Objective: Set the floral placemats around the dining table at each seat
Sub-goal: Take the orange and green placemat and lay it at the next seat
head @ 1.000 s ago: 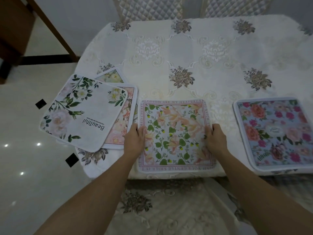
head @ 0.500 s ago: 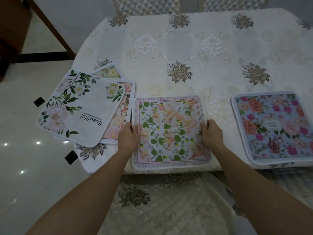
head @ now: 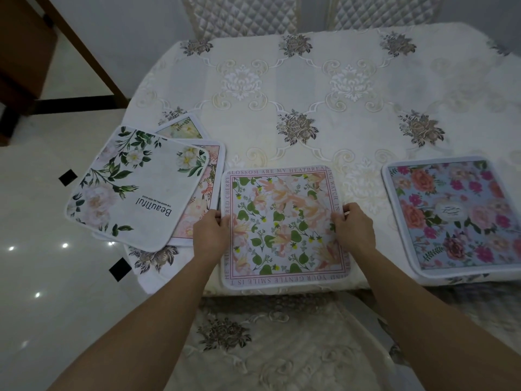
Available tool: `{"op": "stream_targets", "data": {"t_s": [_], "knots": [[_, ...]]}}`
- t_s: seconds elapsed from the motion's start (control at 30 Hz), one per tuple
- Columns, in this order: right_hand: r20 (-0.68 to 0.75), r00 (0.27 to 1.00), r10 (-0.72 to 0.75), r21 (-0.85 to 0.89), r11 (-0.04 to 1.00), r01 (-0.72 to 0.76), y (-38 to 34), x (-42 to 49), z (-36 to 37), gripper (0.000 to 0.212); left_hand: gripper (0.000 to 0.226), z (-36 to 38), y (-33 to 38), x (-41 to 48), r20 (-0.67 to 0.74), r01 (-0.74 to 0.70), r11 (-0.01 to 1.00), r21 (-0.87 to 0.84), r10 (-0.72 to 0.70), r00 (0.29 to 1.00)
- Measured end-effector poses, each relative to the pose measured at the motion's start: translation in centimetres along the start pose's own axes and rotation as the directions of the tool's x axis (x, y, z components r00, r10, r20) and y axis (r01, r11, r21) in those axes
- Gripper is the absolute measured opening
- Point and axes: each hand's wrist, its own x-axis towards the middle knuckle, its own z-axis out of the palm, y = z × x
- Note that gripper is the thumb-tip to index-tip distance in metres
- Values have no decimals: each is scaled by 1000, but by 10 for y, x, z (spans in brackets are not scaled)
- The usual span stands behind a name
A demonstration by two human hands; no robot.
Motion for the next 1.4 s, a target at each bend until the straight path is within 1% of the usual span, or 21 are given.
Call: {"op": "stream_targets", "data": {"t_s": [0.17,0.2,0.27,0.33,0.37,0.4,0.47,0.53,0.57,0.6,0.67,0.73,0.83,0.87,1.0,1.1,1.17,1.3,1.4], "knots": [[13,1000,7,-1,1000,-7,2,3,0,30,18,-3,2,-2,-4,-47,998,30,47,999],[8,1000,-3,-19,1000,3,2,3,-1,31,19,-3,3,-3,-11,-74,996,58,75,997],[-37,998,-52,-121,992,47,1,0,-1,32,24,-3,4,-6,-22,-144,972,185,151,988],[-111,975,-193,-288,945,154,-2,-3,1,32,31,-1,4,-8,-12,-226,899,376,249,968],[-126,949,-291,-354,906,231,-5,-5,3,32,34,0,6,-8,4,-278,850,448,309,951],[-119,917,-381,-389,868,310,-8,-7,7,34,36,2,9,-8,28,-341,807,483,374,927],[-59,865,-498,-411,802,433,-18,-10,19,41,43,13,16,-8,92,-459,741,491,480,873],[20,838,-546,-424,754,502,-30,-12,37,49,55,31,23,-5,202,-556,667,497,534,821],[63,825,-561,-427,732,531,-34,-13,47,53,59,42,24,-4,270,-592,631,502,536,800],[108,816,-568,-429,713,554,-38,-13,57,56,62,52,24,-4,326,-616,605,504,527,785],[169,808,-564,-433,694,575,-37,-13,72,62,64,69,17,-3,368,-629,583,514,512,776],[172,802,-572,-463,672,578,-28,-12,77,64,66,74,9,-2,364,-620,585,522,505,783],[169,781,-601,-500,630,594,-10,-9,69,72,70,70,-2,2,320,-598,607,523,511,798],[170,786,-595,-503,633,588,-5,-6,64,75,71,67,-3,4,307,-590,613,526,510,804],[152,843,-516,-522,682,512,4,1,50,80,74,60,-6,6,288,-552,648,525,475,832],[175,849,-498,-520,686,509,4,2,48,81,75,59,-5,8,284,-523,683,510,440,852],[195,856,-479,-524,687,504,1,1,46,81,75,57,-5,9,304,-522,683,511,425,853],[280,867,-413,-531,685,498,-13,1,33,81,73,40,3,10,373,-540,672,507,393,840],[266,876,-403,-528,700,481,-35,-5,13,78,72,13,15,8,365,-546,660,516,407,837]]}}
